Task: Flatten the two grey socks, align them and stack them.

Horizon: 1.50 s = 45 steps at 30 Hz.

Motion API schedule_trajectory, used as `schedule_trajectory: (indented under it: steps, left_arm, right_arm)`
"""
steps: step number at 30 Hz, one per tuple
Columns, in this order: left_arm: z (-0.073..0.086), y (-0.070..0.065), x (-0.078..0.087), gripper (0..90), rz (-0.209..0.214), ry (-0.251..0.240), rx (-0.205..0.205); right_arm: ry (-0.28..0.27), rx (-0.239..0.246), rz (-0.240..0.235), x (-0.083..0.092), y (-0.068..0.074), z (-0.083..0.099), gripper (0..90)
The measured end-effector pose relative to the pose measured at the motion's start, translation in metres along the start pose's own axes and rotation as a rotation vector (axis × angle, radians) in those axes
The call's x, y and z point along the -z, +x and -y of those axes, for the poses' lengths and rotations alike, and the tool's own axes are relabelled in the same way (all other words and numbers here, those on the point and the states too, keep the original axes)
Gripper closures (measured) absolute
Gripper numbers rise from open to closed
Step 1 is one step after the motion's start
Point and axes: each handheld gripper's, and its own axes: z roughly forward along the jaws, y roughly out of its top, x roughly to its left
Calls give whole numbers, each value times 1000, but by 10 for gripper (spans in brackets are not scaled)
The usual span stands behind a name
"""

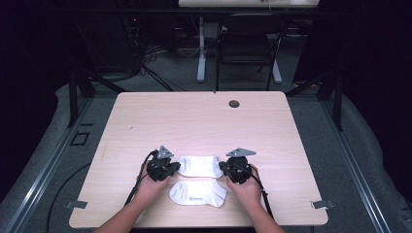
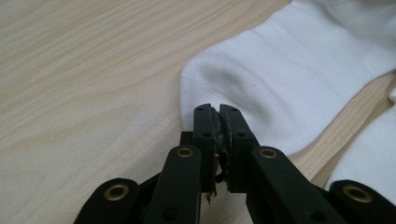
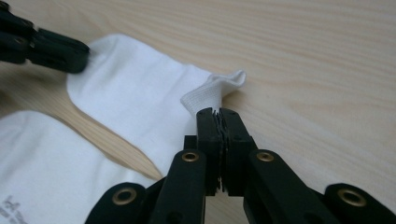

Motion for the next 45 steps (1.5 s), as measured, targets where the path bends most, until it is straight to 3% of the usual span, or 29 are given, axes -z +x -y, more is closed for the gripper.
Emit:
schedule_trajectory:
  steps: [5, 10, 13, 16, 18, 23, 29, 34, 38, 45]
  left_arm:
    - [1, 1, 1, 858, 3, -3, 4]
    - [1, 1, 1, 858, -2, -1, 4]
    - [1, 1, 1, 858, -1, -3, 3]
    - [1, 1, 1, 858, 1, -3, 3]
    - [1, 1, 1, 858, 3, -4, 5]
    - [2, 3, 1, 858, 15, -7, 11]
    - [2, 3, 1, 851, 18, -6, 19]
    - [0, 4, 2, 775, 15, -9, 23]
    - [-5, 6, 6, 702, -12, -37, 32]
    - [-7, 14, 2, 648, -25, -23, 63]
  right_arm:
    - [46, -19, 12, -2, -9, 8, 857]
    - [-41, -29, 25, 12, -10, 3, 839]
    - [-76, -5, -18, 15, -1, -3, 838]
    - [-65, 31, -40, 6, 7, -6, 831]
    - [-42, 50, -24, -4, 9, -6, 824]
    - [4, 20, 27, -22, -2, -1, 821]
    - [22, -15, 25, -25, -11, 4, 815]
    - [23, -17, 20, -23, -14, 5, 771]
    - [19, -23, 15, -19, -13, 3, 745]
    - [-17, 11, 52, -12, -14, -2, 678]
